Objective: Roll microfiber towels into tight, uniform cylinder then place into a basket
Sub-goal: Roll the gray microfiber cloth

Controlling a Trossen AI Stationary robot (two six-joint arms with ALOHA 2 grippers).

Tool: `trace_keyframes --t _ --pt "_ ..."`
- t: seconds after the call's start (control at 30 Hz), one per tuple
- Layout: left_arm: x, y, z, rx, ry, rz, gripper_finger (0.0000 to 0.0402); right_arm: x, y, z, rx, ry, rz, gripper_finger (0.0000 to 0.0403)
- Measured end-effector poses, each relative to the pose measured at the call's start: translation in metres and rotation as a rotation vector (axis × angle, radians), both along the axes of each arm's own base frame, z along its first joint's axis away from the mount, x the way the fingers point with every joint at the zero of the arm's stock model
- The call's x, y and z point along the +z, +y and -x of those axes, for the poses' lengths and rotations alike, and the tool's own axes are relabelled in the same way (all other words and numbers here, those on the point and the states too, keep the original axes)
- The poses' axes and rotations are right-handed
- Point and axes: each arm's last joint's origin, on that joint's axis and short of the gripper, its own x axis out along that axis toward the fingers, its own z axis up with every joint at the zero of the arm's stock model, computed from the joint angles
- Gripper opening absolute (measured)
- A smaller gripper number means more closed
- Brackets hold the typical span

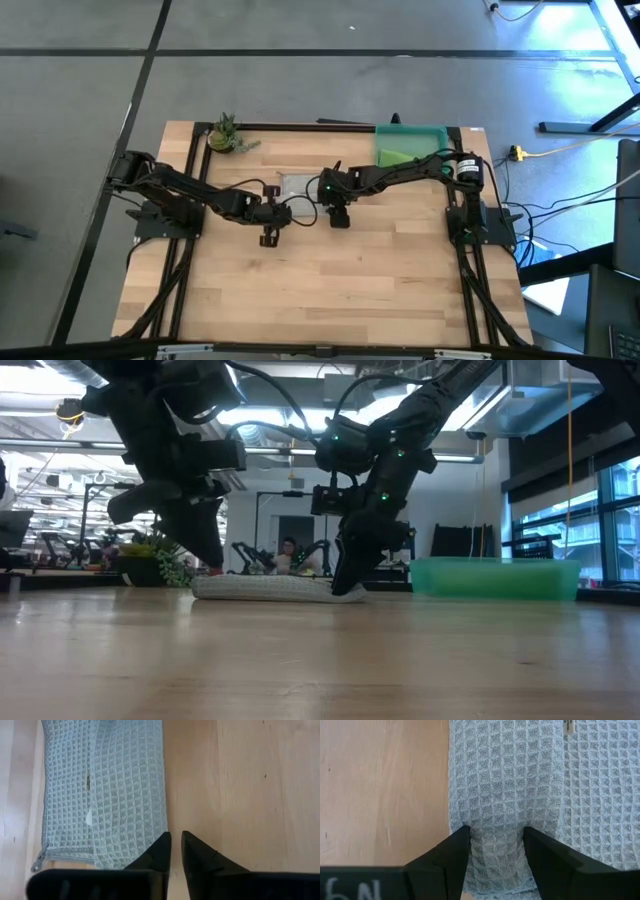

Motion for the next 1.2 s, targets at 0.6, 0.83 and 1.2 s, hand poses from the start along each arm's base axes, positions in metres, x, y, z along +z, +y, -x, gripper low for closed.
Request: trace_keyframes --t 0.6,0.83,1.2 --pt "0.0 0.003 0.001 0.049 -0.004 -0.072 0.0086 0.0 0.0 -0.003 -0.001 -0.026 0.006 0.0191" --pt "-0.014 0.003 -0.003 0.038 0.054 -0.094 0.0088 0.0 0.0 -0.002 -0.002 -0.026 0.004 0.0191" --pt "-0.042 0.005 -0.009 0.068 0.148 -0.147 0.0088 0.0 0.0 -0.002 0.001 -0.026 0.005 0.019"
